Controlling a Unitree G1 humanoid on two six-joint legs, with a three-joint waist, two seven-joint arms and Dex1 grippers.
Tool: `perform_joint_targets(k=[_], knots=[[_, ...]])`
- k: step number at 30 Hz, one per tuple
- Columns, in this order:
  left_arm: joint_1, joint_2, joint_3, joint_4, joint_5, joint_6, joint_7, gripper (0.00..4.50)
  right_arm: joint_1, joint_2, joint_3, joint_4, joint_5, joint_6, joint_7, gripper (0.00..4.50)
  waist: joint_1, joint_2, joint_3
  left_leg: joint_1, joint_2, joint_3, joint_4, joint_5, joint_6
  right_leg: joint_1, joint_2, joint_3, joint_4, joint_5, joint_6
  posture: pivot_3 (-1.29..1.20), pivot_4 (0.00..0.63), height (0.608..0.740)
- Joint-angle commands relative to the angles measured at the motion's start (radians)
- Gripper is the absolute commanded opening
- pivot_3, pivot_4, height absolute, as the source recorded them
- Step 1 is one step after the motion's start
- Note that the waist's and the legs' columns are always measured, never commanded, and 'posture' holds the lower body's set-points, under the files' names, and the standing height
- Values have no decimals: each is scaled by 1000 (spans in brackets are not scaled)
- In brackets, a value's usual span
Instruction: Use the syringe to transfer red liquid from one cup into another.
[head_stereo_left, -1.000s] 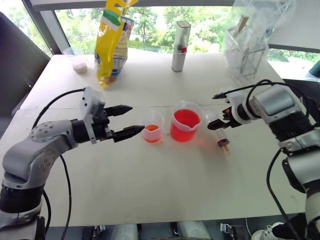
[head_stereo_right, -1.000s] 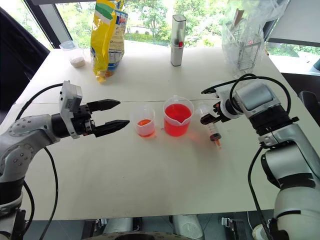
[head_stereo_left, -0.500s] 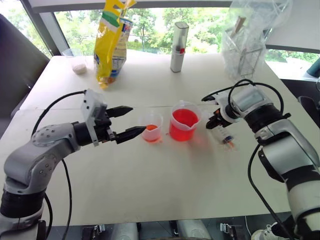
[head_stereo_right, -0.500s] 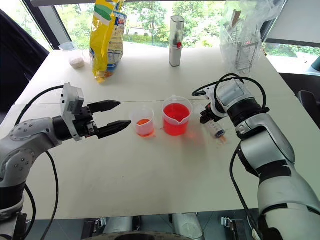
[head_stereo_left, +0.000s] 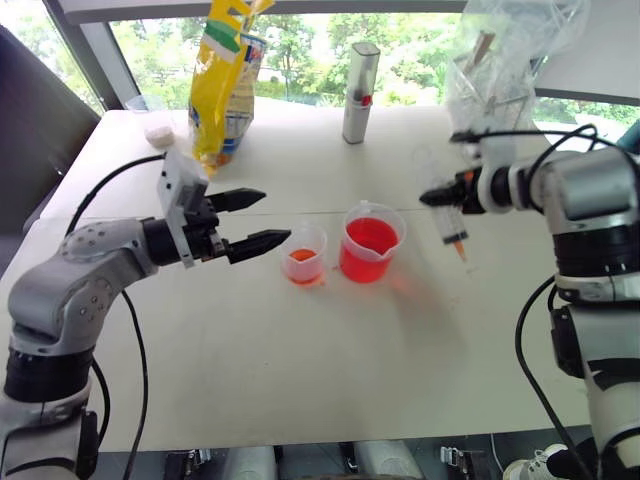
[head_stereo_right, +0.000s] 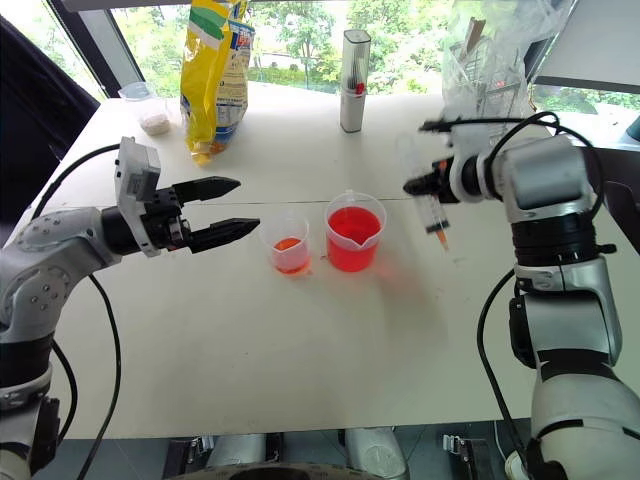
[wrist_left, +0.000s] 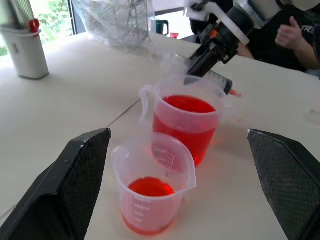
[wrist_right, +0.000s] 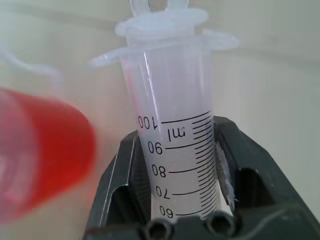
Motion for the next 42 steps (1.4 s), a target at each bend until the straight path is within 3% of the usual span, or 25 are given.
perform_joint_targets(k=[1,6,9,15,28,42], knots=[[-48,9,-14,29,24,-31,-37,4500,25,69,-193,-194,55,-72,-87,1360,-2,0,0,1,0,0,0,0,0,1,0,0,0,0,0,0,150,740],[-136,1,-52,106,51,-51,-96,4500,77,241,-371,-410,204,-160,-125,1360,0,0,0,3,1,0,-1,0,0,2,0,1,1,0,0,0,150,740],[-195,-10,-66,155,53,-51,-131,4500,134,313,-378,-478,275,-204,-133,1360,0,0,0,3,1,0,-1,0,0,2,0,0,2,0,0,0,150,740],[-293,-50,-125,249,93,-65,-195,4500,326,396,-272,-514,301,-428,-112,1360,1,0,0,3,0,0,1,0,0,4,-1,0,2,0,0,0,150,740],[-543,-204,-212,502,222,-170,-287,4500,510,417,-122,-435,217,-795,-136,1360,0,0,0,3,-1,1,3,0,0,3,1,0,3,0,0,0,150,740],[-685,-370,-232,732,344,-296,-290,4500,570,385,-31,-391,159,-945,-121,1360,1,0,0,3,-1,0,4,0,0,3,1,0,4,0,0,0,150,740]])
